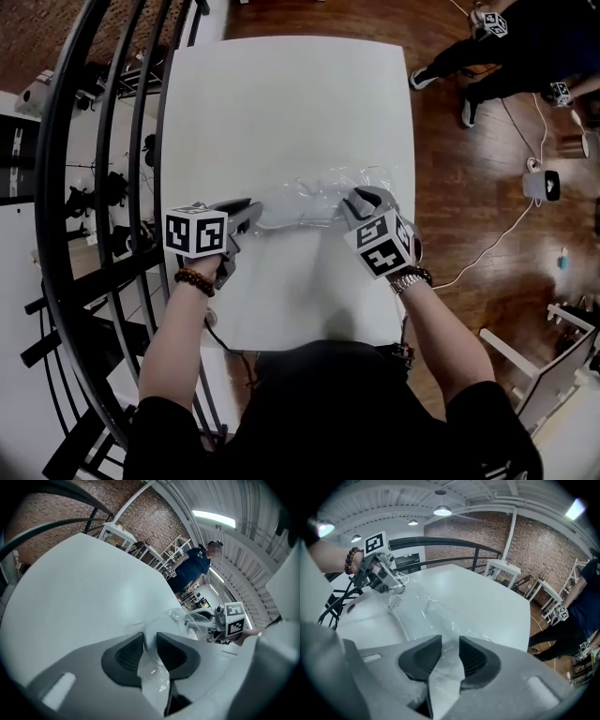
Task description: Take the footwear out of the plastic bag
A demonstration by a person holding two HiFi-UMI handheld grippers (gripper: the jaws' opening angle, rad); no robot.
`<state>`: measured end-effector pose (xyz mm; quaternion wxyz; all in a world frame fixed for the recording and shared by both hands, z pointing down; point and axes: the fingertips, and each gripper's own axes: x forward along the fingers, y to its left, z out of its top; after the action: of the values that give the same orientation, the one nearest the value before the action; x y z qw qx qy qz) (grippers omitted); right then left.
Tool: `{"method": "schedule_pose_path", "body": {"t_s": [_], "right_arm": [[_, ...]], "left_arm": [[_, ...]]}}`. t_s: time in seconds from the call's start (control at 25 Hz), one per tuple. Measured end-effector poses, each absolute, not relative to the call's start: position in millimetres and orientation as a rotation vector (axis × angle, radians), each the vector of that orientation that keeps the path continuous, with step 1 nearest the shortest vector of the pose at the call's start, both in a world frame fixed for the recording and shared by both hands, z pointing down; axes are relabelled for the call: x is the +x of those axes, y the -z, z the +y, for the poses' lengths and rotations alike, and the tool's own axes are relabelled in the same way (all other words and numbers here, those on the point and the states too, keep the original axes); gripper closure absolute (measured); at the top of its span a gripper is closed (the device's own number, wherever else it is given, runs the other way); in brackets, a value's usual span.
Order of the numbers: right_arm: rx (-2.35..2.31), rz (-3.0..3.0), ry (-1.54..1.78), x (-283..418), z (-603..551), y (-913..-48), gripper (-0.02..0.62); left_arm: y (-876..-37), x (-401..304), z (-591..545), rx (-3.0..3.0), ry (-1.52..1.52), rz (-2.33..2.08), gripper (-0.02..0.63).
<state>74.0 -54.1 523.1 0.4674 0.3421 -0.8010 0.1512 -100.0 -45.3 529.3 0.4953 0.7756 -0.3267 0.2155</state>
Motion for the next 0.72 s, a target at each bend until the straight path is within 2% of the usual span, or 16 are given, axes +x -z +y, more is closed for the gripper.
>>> {"method": "schedule_pose_path", "body": {"t_s": [0.72], "right_arm": [[0.93,-1.91,-0.373,89.9,-64.4,-524.9,0.468]], "left_arm": [[-514.7,-126.7,-54.7,1.86,-0.418,-0.876,0.506]]}}
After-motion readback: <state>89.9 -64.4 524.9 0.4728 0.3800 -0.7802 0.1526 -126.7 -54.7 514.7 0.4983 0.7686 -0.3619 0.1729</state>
